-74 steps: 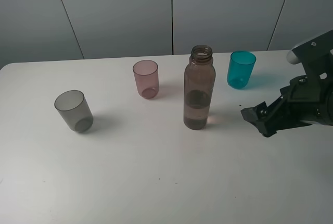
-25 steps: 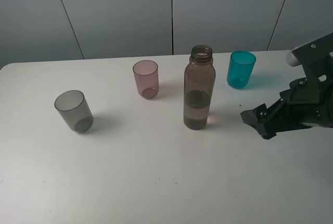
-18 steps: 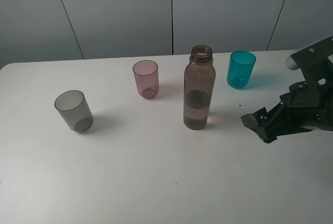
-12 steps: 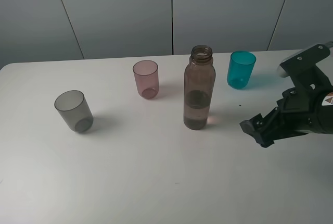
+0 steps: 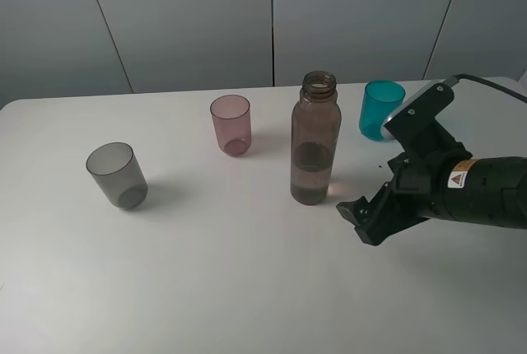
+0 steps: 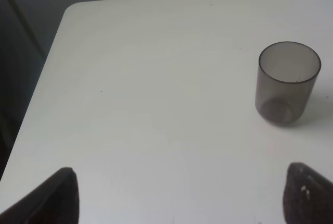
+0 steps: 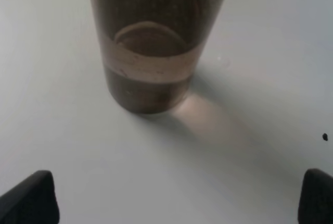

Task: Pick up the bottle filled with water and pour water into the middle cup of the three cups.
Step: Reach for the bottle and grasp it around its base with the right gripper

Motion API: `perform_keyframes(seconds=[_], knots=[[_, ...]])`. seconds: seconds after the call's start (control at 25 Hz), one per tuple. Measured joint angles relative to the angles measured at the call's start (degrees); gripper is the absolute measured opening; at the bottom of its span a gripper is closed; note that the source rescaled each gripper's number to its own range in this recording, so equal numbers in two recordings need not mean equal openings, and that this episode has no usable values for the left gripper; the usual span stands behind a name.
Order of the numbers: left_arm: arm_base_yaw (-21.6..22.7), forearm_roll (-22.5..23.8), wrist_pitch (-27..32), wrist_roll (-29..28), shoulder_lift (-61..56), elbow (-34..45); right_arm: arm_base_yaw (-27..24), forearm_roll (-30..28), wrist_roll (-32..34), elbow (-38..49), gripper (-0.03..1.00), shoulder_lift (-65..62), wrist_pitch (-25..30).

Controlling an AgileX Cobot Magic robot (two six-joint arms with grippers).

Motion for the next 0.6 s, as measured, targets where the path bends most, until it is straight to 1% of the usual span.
perform_keyframes(seconds=[0.04, 0.16, 0.28, 0.36, 0.44, 0.6], knots=[[0.0, 0.0, 0.0, 0.0, 0.0, 0.0, 0.1, -1.4, 1.7, 0.0, 1.00, 0.9, -1.0], [0.0, 0.0, 0.0, 0.0, 0.0, 0.0, 0.1, -5.6, 7.6, 0.0, 1.00, 3.0, -6.5], [0.0, 0.0, 0.0, 0.0, 0.0, 0.0, 0.1, -7.4, 12.2, 0.0, 1.00, 4.5, -13.2], [0.0, 0.0, 0.0, 0.0, 0.0, 0.0, 0.1, -8.1, 13.8, 0.0, 1.00, 5.6, -16.9], [0.0, 0.0, 0.0, 0.0, 0.0, 0.0, 0.1, -9.1, 14.4, 0.6, 1.00, 7.2, -21.2], [0.0, 0.0, 0.0, 0.0, 0.0, 0.0, 0.1, -11.3, 15.1, 1.3, 1.00, 10.7, -28.2]])
